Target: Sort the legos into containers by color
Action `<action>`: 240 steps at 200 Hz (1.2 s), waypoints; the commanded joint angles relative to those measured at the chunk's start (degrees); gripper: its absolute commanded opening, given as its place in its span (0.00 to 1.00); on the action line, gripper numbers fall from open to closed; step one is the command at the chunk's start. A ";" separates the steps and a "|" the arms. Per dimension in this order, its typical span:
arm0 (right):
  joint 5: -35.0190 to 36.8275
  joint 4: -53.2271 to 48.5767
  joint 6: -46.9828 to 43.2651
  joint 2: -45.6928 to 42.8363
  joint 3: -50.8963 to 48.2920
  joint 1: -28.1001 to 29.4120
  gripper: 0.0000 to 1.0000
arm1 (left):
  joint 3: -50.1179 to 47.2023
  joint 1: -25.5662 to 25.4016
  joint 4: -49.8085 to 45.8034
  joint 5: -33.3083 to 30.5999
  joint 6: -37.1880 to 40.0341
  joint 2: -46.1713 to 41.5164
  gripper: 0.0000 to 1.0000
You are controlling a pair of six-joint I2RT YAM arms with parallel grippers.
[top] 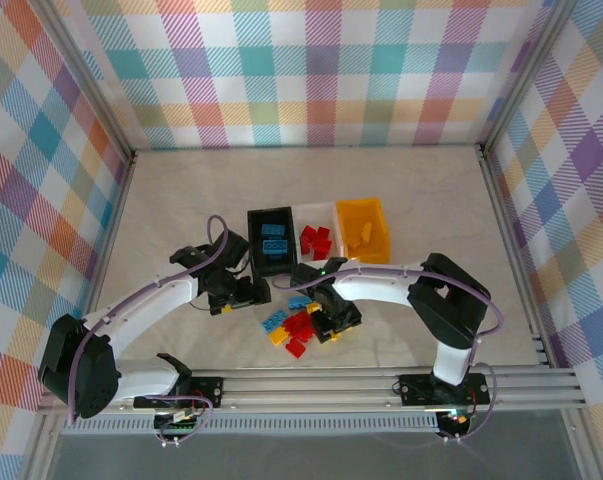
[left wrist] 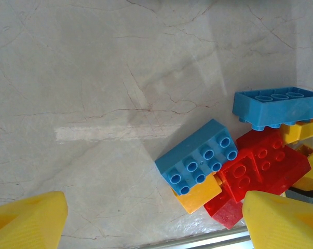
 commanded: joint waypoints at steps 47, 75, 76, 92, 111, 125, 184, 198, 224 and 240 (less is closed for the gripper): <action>2.15 1.19 -1.00 1.16 2.00 0.30 0.37 | 1.85 0.57 -1.40 0.51 1.28 1.72 0.88; 2.48 0.60 -0.35 0.09 1.82 0.29 0.35 | 2.20 0.61 -1.32 0.50 1.40 2.26 0.88; 2.48 0.60 -0.35 0.09 1.82 0.29 0.35 | 2.23 0.61 -1.32 0.51 1.42 2.24 0.88; 2.50 -0.04 0.26 -0.91 1.77 0.34 0.35 | 2.26 0.61 -1.24 0.33 1.36 2.30 0.88; 2.53 -1.19 0.79 -2.23 1.97 0.33 0.35 | 2.16 0.68 -0.89 0.38 1.35 2.43 0.88; 2.94 -2.36 1.08 -3.73 2.32 0.26 0.35 | 2.26 0.61 -0.79 0.50 1.35 2.74 0.88; 3.23 -5.95 2.08 -12.02 5.01 -2.95 0.36 | 6.29 0.70 -2.61 0.15 3.10 5.82 0.88; 2.74 -6.72 1.78 -13.91 6.34 -4.65 0.36 | 7.14 0.70 -2.64 0.12 2.95 6.38 0.88; 1.40 -9.24 0.07 -16.02 11.33 -9.31 0.36 | 7.97 0.70 -2.29 -0.29 2.64 6.73 0.88; 0.08 -10.77 -1.32 -16.38 15.32 -12.65 0.36 | 7.85 0.70 -2.04 -0.37 2.44 6.61 0.88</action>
